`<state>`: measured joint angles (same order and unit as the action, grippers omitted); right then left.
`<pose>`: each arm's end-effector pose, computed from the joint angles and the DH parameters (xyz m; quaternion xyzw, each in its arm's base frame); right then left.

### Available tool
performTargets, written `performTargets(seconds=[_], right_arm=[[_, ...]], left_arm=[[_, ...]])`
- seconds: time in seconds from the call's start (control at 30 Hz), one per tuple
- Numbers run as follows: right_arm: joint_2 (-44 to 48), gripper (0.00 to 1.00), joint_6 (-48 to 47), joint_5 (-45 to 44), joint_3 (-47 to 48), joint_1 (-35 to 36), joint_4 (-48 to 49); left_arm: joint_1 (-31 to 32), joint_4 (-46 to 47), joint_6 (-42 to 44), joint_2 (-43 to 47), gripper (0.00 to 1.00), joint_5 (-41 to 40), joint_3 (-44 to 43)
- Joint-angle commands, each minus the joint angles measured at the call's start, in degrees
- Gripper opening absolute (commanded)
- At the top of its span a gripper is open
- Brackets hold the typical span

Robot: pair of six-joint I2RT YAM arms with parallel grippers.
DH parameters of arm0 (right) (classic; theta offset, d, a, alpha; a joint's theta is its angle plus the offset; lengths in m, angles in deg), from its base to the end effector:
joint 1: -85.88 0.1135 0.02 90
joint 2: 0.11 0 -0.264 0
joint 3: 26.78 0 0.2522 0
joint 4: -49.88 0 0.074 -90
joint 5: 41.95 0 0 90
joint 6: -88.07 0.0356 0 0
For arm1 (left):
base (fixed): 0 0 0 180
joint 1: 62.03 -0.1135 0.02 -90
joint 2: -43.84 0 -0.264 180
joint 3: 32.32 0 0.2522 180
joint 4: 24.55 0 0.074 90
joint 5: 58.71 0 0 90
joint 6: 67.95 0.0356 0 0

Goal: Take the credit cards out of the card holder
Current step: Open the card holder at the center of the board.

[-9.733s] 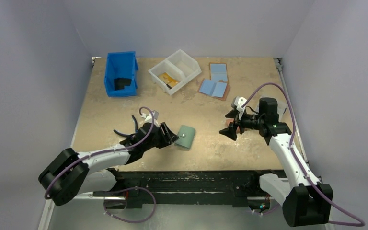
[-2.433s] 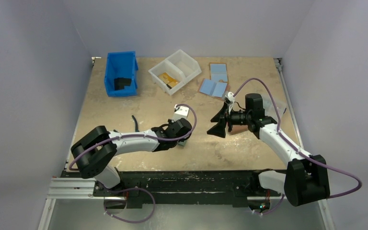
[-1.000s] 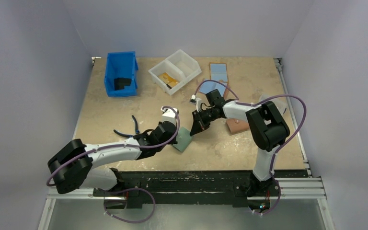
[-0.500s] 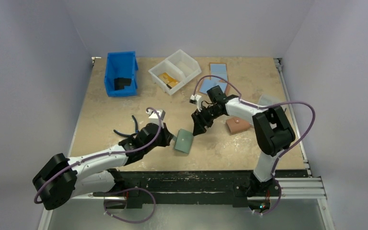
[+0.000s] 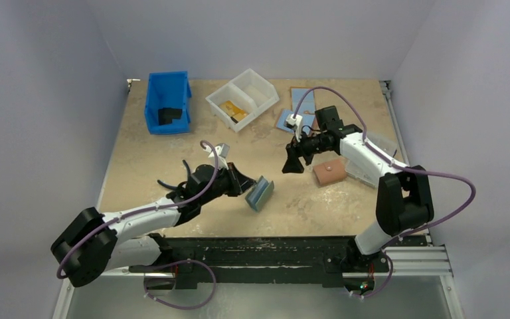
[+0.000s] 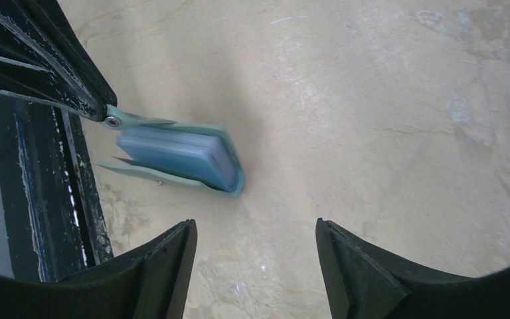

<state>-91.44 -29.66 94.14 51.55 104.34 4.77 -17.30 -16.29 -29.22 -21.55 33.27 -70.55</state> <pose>0.2992 0.1269 0.2369 -0.4460 0.7717 0.3547 0.2824 0.1683 -0.1685 0.2029 -0.0364 0.8127 -0.4414 0.3785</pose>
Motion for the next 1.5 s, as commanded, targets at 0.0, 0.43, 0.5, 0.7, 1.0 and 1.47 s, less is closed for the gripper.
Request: performTargets(seconds=[0.0, 0.43, 0.5, 0.7, 1.0, 1.47], right_arm=[[2.6, 0.74, -4.4, 3.9, 0.9, -1.9, -3.5], [2.6, 0.72, -12.9, 10.1, 1.9, -2.0, -10.4], [2.6, 0.72, -12.9, 9.8, 1.9, -2.1, -10.4], [3.1, 0.71, -15.5, 10.4, 1.2, -2.0, -11.5], [4.4, 0.71, -17.9, 11.1, -0.3, -1.0, -11.5], [4.1, 0.69, -17.3, 6.6, -2.9, 5.2, -7.8]], left_arm=[[-0.2, 11.2, -4.2, -3.1, 0.00, 5.9, -0.3], [0.8, 16.2, -8.0, -5.4, 0.00, 12.2, 0.7], [0.5, 11.8, -6.5, -4.5, 0.00, 7.9, 0.5], [-2.7, 1.5, -4.6, -2.1, 0.00, -5.5, 1.5], [-7.4, -9.0, 1.1, -3.0, 0.00, -13.1, 2.7], [-7.4, -24.6, 2.3, 2.3, 0.18, -17.8, 3.9]])
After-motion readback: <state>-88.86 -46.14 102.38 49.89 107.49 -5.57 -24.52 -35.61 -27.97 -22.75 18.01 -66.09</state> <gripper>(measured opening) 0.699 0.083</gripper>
